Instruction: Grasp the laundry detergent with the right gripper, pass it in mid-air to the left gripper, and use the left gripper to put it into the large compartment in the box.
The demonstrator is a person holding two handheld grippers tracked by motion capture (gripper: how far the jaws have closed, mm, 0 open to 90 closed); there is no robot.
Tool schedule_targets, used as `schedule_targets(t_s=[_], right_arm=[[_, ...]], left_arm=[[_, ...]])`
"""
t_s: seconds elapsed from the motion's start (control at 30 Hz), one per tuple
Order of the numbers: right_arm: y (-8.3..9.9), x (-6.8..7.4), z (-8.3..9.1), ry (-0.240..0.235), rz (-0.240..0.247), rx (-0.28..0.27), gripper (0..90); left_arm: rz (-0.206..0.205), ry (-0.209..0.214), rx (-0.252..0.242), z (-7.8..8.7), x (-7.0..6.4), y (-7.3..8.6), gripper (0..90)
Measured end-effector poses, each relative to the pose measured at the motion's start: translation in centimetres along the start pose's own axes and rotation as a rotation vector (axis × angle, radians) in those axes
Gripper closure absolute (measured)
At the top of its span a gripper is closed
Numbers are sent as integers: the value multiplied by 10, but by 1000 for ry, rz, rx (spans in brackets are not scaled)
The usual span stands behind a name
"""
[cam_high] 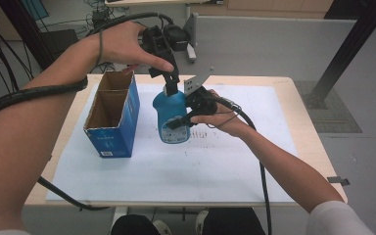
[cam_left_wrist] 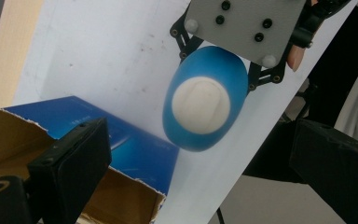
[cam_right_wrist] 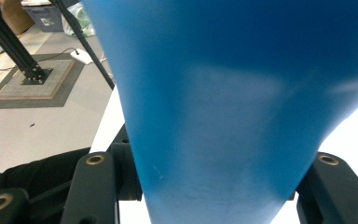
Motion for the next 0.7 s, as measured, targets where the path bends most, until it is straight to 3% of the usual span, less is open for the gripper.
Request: schedule_targets(t_s=[0.47,0.7], right_arm=[[-9,9,7,-9,39,-42,437],[-10,10,10,-6,54,-41,437]], left_arm=[[-40,43,62,-19,-4,-3,57],[-35,35,87,-27,-3,-4,57]])
Point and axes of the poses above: each handheld gripper's, and its own axes: z roughly backward along the jaws, y roughly out of its underside, x roughly to its left, the point moved 3 cm from there along -z, roughly forward along the jaws, and after that the axes turned 12 degrees about y, right-handed, at the moved point
